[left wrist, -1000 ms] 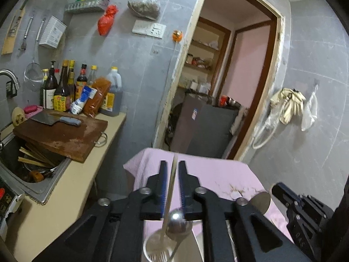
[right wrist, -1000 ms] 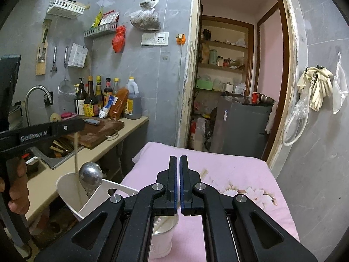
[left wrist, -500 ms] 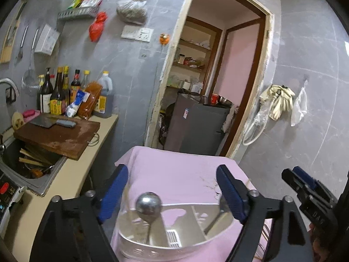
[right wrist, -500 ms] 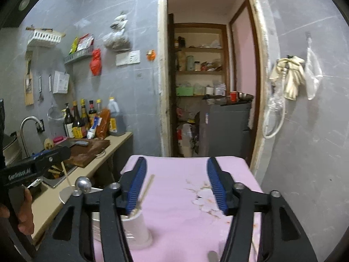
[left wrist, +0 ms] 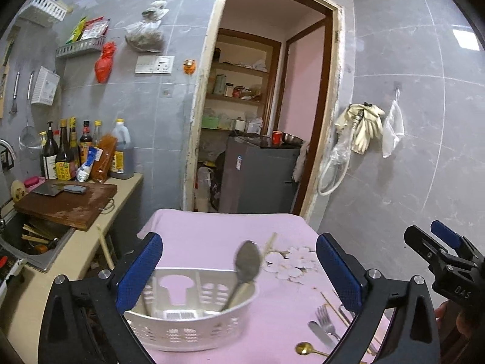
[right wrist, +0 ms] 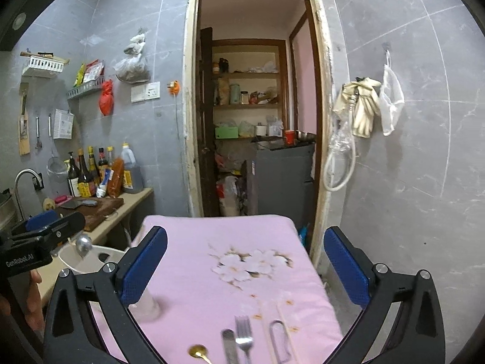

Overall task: Organize utensils
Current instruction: 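Move both tools back toward the remaining cutlery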

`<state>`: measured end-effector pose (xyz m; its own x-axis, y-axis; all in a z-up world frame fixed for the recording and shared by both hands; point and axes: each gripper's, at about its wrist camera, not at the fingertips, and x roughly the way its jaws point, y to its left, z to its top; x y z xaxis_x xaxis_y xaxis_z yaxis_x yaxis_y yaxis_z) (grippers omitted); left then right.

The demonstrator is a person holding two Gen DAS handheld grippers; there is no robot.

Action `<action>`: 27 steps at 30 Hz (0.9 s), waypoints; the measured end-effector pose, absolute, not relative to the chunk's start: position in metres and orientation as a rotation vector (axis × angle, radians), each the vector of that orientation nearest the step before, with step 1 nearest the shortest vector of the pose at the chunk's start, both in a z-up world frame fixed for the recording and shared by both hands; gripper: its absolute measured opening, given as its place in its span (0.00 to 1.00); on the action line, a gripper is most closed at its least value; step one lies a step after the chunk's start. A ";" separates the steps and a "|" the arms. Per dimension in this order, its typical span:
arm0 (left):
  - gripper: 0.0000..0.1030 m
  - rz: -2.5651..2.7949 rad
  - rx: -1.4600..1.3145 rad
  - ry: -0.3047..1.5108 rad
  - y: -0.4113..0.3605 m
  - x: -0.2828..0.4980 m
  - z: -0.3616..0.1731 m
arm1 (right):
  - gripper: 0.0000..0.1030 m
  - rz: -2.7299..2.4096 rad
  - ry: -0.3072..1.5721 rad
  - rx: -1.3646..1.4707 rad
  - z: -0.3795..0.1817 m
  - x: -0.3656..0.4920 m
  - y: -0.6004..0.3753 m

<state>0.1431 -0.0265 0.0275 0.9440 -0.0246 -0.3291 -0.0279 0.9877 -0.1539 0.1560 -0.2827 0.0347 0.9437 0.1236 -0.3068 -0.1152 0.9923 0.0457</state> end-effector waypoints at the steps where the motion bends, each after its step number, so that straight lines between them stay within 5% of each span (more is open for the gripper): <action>1: 0.99 0.002 -0.150 0.335 -0.034 0.143 0.027 | 0.99 0.118 0.322 0.025 0.033 0.156 -0.288; 27: 0.99 0.142 -0.321 0.727 -0.122 0.161 -0.086 | 0.98 0.249 0.615 -0.022 -0.083 0.229 -0.377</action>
